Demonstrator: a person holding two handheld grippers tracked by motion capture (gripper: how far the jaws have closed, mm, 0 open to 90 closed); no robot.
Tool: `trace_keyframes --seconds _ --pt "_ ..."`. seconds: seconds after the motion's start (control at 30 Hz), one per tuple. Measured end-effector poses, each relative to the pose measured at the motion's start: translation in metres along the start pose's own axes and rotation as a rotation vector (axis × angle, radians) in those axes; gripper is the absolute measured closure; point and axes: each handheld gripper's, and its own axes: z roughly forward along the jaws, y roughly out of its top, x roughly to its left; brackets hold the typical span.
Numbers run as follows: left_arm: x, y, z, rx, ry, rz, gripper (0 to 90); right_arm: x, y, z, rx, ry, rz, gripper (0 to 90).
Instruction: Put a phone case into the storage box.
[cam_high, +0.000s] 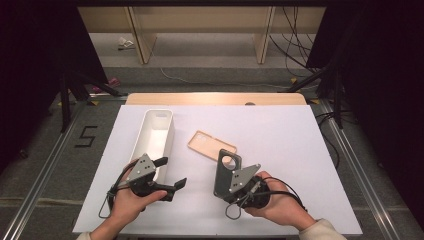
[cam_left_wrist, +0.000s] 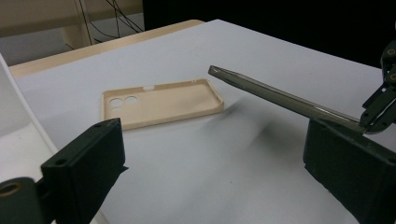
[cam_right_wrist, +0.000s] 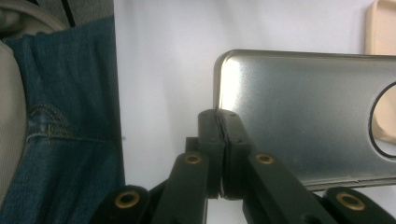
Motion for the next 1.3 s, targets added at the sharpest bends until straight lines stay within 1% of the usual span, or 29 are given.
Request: trace_keyframes --seconds 0.17,0.27,0.37,0.4,0.43,0.47,0.5,0.53,0.57,0.6,0.77,0.8,0.83,0.87,0.9,0.97,1.03,1.1,1.13,1.17,1.2,1.23,1.3 --pt "-0.002 0.001 0.003 0.002 -0.010 -0.004 6.8 -0.004 0.001 0.000 -0.033 -0.003 0.007 89.0" --pt "-0.003 0.006 0.004 -0.001 -0.012 -0.010 8.0 -0.007 0.002 0.001 -0.046 -0.005 0.006 89.0" --pt "-0.002 0.015 0.007 -0.012 -0.020 -0.033 11.6 -0.009 0.004 0.001 -0.056 -0.011 0.009 89.0" --pt "-0.002 0.018 0.009 -0.011 -0.020 -0.042 11.6 -0.009 0.005 0.002 -0.057 -0.013 0.007 89.0" --pt "-0.001 0.023 0.011 -0.005 -0.018 -0.045 14.0 -0.009 0.006 0.002 -0.059 -0.018 0.002 89.0" --pt "0.001 0.027 0.013 0.005 -0.006 -0.051 15.3 -0.009 0.006 0.002 -0.059 -0.020 0.001 89.0" --pt "0.002 0.032 0.016 0.012 0.000 -0.058 15.3 -0.009 0.006 0.002 -0.059 -0.020 0.001 89.0" --pt "0.004 0.037 0.020 0.015 -0.009 -0.075 15.3 -0.009 0.007 0.002 -0.060 -0.022 0.003 89.0" --pt "0.005 0.042 0.023 0.027 -0.013 -0.083 15.4 -0.009 0.008 0.002 -0.059 -0.027 0.001 89.0" --pt "0.006 0.047 0.027 0.041 -0.007 -0.089 15.8 -0.009 0.008 0.002 -0.062 -0.028 -0.001 89.0" --pt "0.009 0.068 0.051 0.104 -0.007 -0.096 18.5 -0.010 0.011 0.000 -0.080 -0.044 -0.002 89.0" --pt "0.010 0.072 0.055 0.113 -0.014 -0.102 19.5 -0.010 0.012 0.000 -0.082 -0.048 -0.001 89.1" --pt "0.011 0.079 0.064 0.137 -0.020 -0.124 21.7 -0.011 0.014 -0.001 -0.088 -0.054 -0.006 89.1" --pt "0.012 0.082 0.068 0.146 -0.021 -0.133 22.7 -0.011 0.015 -0.001 -0.092 -0.059 -0.009 89.0" --pt "0.012 0.082 0.068 0.146 -0.021 -0.133 24.6 -0.011 0.016 -0.001 -0.093 -0.059 -0.011 89.1" --pt "0.014 0.087 0.076 0.166 -0.019 -0.145 26.9 -0.012 0.017 -0.001 -0.092 -0.063 -0.014 89.1" --pt "0.016 0.091 0.083 0.193 -0.015 -0.153 28.2 -0.012 0.018 -0.001 -0.092 -0.064 -0.017 89.1" --pt "0.017 0.094 0.091 0.221 -0.015 -0.165 31.8 -0.012 0.019 0.000 -0.092 -0.066 -0.022 89.1" --pt "0.018 0.095 0.095 0.235 -0.018 -0.176 35.1 -0.012 0.020 0.000 -0.093 -0.069 -0.024 89.0" --pt "0.018 0.097 0.104 0.262 -0.026 -0.200 36.7 -0.012 0.020 0.000 -0.092 -0.068 -0.027 89.1" --pt "0.018 0.097 0.104 0.262 -0.026 -0.200 38.5 -0.012 0.021 0.001 -0.091 -0.071 -0.028 89.1" --pt "0.018 0.098 0.108 0.272 -0.033 -0.213 38.5 -0.012 0.021 0.001 -0.091 -0.071 -0.028 89.1" --pt "0.018 0.100 0.115 0.298 -0.036 -0.228 42.9 -0.011 0.022 0.001 -0.087 -0.074 -0.035 89.1"
